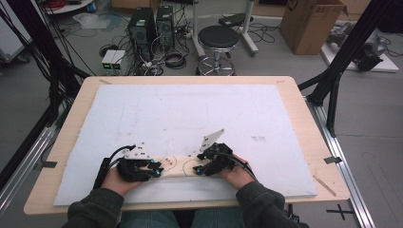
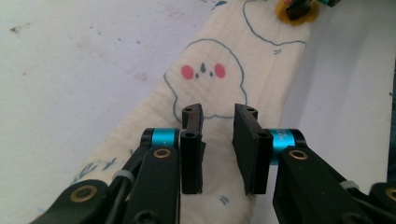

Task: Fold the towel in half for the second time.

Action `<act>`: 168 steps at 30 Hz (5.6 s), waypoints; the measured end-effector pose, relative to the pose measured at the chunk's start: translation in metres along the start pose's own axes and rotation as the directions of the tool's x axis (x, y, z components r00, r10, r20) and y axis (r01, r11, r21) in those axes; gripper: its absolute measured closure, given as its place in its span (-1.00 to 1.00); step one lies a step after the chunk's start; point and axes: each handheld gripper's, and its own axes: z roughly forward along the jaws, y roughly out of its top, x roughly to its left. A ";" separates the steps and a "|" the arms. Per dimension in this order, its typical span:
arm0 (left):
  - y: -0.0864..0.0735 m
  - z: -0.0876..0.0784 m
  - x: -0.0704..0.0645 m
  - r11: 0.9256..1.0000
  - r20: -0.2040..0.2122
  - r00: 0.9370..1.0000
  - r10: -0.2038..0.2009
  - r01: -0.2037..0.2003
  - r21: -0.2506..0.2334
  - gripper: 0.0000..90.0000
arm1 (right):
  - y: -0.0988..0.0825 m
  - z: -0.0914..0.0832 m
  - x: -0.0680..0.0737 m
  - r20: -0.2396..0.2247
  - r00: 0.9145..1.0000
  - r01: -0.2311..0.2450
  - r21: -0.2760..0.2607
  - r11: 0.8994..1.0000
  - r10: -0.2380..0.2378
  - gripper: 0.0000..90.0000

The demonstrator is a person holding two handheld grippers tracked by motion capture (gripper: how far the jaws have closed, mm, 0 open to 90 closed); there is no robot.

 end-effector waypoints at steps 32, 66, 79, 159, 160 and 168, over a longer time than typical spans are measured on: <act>-0.026 -0.024 0.005 0.999 -0.024 0.999 -0.027 0.026 -0.033 0.39 | -0.065 -0.048 -0.013 0.027 0.999 -0.034 -0.075 0.997 0.036 -0.05; -0.012 -0.042 0.021 0.987 -0.027 0.997 -0.073 0.068 -0.146 0.39 | -0.059 -0.070 -0.022 0.000 0.997 -0.075 -0.196 0.978 0.077 0.04; -0.022 -0.025 0.018 0.999 -0.049 0.998 -0.044 0.043 -0.019 0.40 | -0.070 -0.052 -0.022 0.042 0.997 -0.068 -0.074 0.995 0.071 0.07; 0.031 0.009 0.092 0.973 -0.189 0.959 -0.211 0.188 -0.133 0.84 | -0.037 -0.076 -0.108 0.114 0.961 -0.237 -0.134 0.962 0.252 0.84; 0.030 0.011 0.093 0.971 -0.198 0.955 -0.218 0.193 -0.138 0.84 | -0.037 -0.074 -0.111 0.125 0.960 -0.234 -0.141 0.962 0.252 0.84; 0.026 0.022 0.101 0.971 -0.223 0.948 -0.229 0.205 -0.128 0.80 | -0.042 -0.054 -0.126 0.136 0.951 -0.262 -0.119 0.958 0.277 0.80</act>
